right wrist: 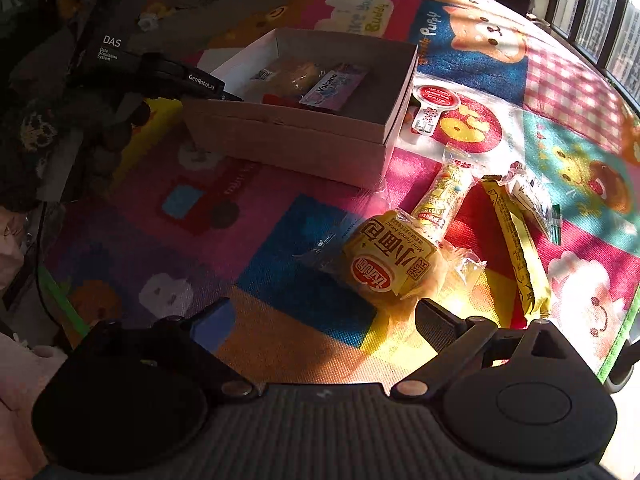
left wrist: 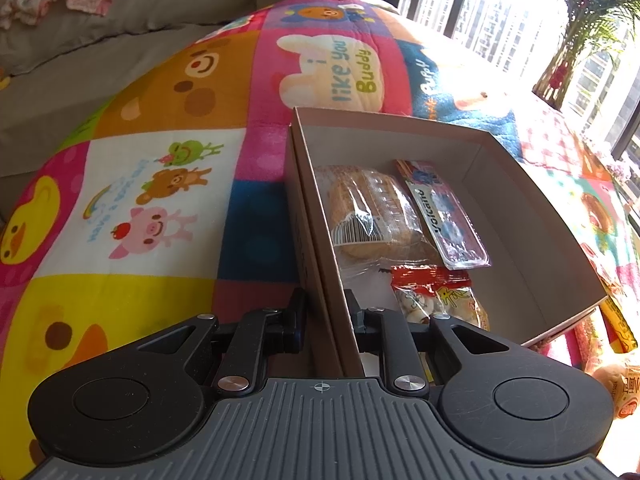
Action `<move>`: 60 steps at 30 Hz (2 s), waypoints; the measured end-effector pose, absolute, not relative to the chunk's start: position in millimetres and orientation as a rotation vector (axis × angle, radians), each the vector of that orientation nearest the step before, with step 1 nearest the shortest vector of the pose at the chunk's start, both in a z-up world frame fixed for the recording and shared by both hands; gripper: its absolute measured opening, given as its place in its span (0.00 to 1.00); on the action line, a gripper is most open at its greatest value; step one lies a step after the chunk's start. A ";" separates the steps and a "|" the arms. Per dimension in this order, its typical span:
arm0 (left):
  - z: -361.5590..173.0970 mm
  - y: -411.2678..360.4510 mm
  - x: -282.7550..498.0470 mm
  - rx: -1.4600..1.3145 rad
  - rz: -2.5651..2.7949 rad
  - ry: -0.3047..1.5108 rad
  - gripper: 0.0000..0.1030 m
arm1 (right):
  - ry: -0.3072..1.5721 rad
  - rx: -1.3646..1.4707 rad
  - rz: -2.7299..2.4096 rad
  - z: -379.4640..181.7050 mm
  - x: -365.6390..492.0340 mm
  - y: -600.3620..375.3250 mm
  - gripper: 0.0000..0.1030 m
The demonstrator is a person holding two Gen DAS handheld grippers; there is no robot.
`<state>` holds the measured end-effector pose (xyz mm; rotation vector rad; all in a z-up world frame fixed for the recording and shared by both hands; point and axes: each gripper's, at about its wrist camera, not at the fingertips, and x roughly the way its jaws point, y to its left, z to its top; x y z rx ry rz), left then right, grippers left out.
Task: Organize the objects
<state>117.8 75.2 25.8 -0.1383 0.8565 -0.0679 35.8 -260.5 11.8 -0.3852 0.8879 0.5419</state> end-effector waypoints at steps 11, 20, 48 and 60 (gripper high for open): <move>25.7 75.1 118.3 -0.140 -0.068 0.858 0.20 | 0.799 -0.722 0.488 -26.9 59.7 -236.8 0.94; 24.6 75.5 118.8 -0.135 -0.069 0.854 0.20 | 0.897 -0.510 0.460 -7.3 63.4 -237.4 0.55; 23.5 74.7 118.3 -0.138 -0.072 0.847 0.20 | 0.849 0.178 0.400 82.6 150.6 -224.5 0.54; 22.3 75.6 117.7 -0.146 -0.076 0.842 0.20 | 0.836 0.184 0.310 53.9 171.3 -240.1 0.66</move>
